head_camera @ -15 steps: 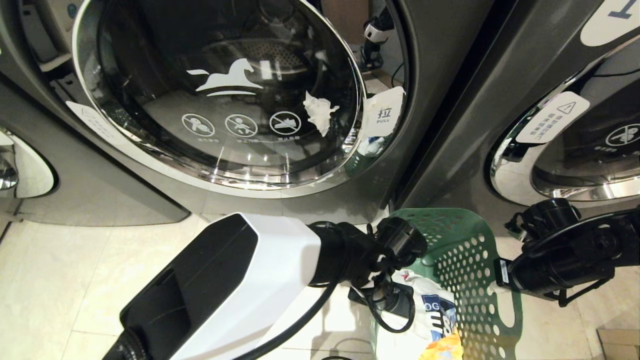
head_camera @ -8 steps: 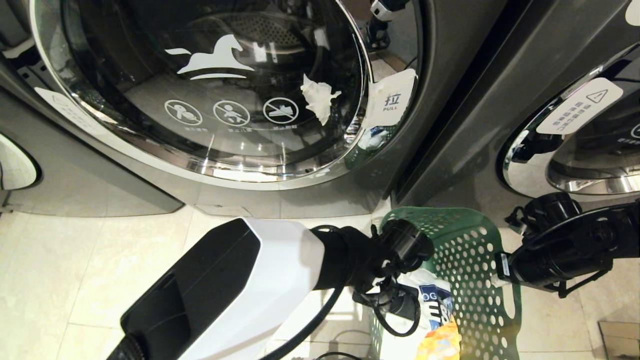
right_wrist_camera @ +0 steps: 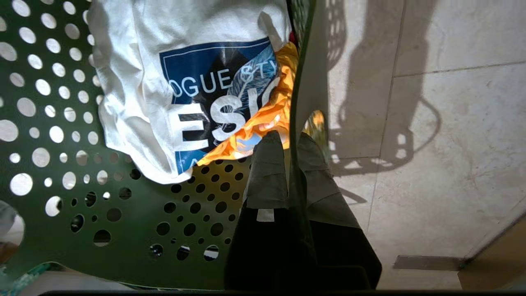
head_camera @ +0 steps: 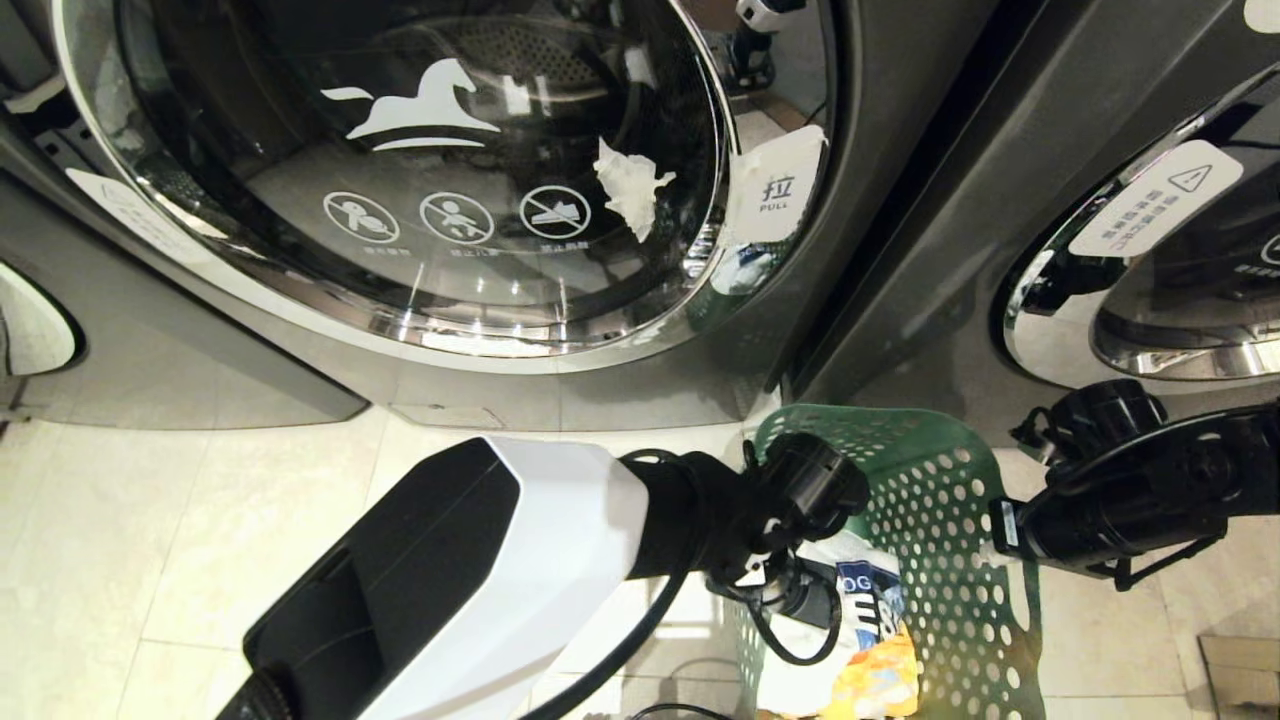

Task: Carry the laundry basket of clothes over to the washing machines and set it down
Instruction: Pick up the clothes basket and put it beside the washing machine

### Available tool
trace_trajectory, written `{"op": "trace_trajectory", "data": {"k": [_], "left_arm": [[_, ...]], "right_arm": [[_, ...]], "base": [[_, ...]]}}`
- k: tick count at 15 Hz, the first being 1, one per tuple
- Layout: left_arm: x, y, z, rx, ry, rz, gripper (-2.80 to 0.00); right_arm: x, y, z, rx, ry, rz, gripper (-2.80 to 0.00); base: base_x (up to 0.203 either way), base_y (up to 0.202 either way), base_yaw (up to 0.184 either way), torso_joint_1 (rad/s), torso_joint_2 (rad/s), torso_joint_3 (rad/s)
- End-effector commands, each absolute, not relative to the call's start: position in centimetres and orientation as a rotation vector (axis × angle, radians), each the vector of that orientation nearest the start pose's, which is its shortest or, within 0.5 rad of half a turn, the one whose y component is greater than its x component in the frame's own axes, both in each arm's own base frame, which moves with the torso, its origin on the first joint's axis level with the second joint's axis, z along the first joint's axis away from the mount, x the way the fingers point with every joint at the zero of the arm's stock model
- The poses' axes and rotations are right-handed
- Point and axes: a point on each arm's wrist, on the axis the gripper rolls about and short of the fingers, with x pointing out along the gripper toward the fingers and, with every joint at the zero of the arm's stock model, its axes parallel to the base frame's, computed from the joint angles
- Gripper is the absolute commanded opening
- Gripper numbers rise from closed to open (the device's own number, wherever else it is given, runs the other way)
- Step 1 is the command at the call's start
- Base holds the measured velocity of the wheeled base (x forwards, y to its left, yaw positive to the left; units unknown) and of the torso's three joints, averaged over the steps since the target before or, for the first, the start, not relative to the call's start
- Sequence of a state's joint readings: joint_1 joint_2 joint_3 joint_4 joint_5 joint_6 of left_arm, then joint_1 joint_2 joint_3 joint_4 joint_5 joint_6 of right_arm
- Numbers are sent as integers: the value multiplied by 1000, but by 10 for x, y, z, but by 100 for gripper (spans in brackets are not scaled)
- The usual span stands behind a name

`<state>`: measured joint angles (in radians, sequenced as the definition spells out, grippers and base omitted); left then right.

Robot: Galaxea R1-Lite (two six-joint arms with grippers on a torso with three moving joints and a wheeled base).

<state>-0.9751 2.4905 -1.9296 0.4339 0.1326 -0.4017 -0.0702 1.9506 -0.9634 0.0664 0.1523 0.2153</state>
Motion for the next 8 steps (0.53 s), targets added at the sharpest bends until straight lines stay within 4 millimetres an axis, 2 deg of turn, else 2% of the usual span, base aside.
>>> {"op": "trace_trajectory", "data": {"k": [1, 4, 6, 7, 8], "left_arm": [[275, -399, 62, 177, 994, -569, -280], [286, -399, 63, 137, 925, -557, -280], [290, -403, 51, 182, 874, -522, -280], [290, -404, 45, 218, 863, -511, 0], [290, -405, 43, 230, 849, -508, 0]], "right_arm": [[319, -19, 82, 316, 1072, -43, -280], [319, -19, 83, 314, 1070, -42, -280], [318, -19, 83, 314, 1069, -42, -280], [318, -19, 83, 316, 1070, -43, -280], [317, -20, 83, 316, 1072, -44, -280]], "base": [[-62, 0, -9, 2, -1, 5], [0, 0, 0, 0, 0, 0], [0, 0, 0, 0, 0, 0], [0, 0, 0, 0, 0, 0], [0, 0, 0, 0, 0, 0]]}}
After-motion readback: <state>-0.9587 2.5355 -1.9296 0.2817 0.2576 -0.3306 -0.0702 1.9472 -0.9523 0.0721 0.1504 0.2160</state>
